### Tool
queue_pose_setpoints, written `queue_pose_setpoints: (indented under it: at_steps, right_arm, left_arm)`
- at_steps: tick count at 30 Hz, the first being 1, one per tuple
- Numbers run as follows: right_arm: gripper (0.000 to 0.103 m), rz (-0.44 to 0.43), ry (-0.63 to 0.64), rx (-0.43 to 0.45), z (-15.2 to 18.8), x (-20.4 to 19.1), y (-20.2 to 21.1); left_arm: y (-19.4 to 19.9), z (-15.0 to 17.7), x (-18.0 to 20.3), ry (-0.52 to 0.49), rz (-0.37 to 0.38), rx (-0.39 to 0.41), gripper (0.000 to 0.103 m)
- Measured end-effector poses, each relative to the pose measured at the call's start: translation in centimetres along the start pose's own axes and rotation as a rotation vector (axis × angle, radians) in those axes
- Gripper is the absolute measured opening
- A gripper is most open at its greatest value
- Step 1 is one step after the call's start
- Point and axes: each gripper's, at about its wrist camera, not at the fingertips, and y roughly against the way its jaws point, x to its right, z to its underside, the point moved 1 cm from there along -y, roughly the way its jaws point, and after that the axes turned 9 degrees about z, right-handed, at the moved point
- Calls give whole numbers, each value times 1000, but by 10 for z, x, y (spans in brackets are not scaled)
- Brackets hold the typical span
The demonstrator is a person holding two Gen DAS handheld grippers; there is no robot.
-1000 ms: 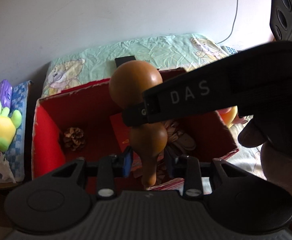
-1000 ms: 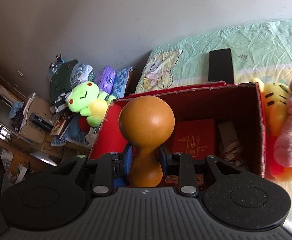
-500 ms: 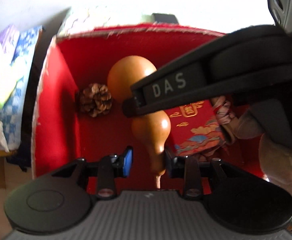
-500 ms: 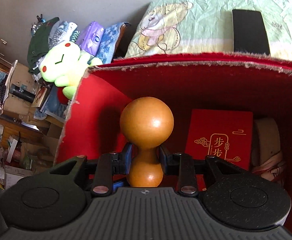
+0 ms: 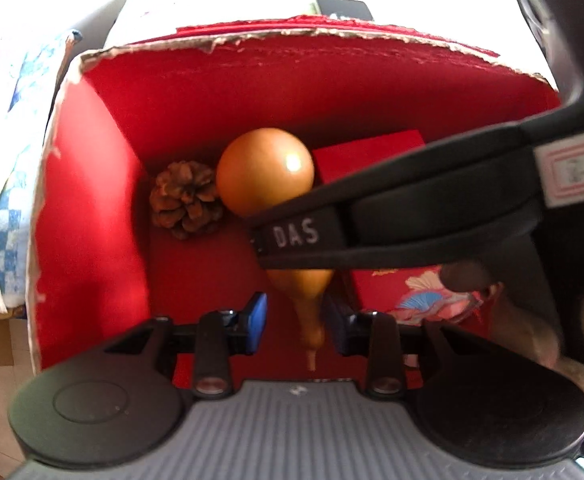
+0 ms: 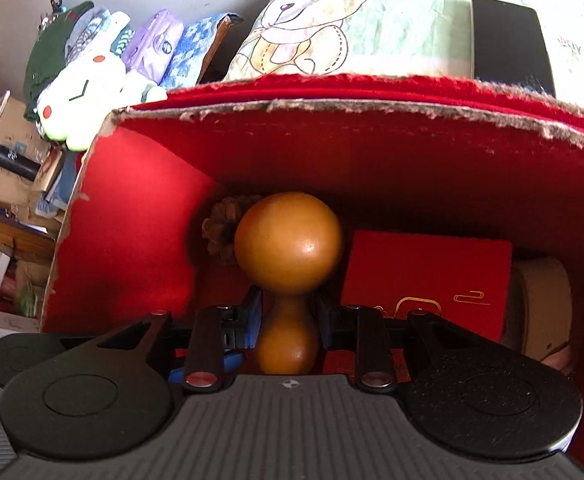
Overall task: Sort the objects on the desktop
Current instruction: 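Lower the gourd into the box beside the pine cone and open the right gripper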
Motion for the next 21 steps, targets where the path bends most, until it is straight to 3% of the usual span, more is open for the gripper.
queue_pose_setpoints:
  at_steps: [5,9,14,17,21]
  right_arm:
    - [31,22,1,5,1,-2,11]
    - [40,5,-12,27,-4,-2,17]
    - [38,0,-21,79,-1,3,30]
    - [31,-20,-52,107,-2,7,34]
    - [31,-54,-69,110,-5,5,32]
  left_arm:
    - [-2,0,-1,-6,20,-1,36]
    - [-4,1,-2,-8,34,-2,36]
    - [-5,1,-1,-18,45,-2,36]
    - [-4,2,1,-32,41,2,37]
    - [-2,2,3,-32,36,13,43]
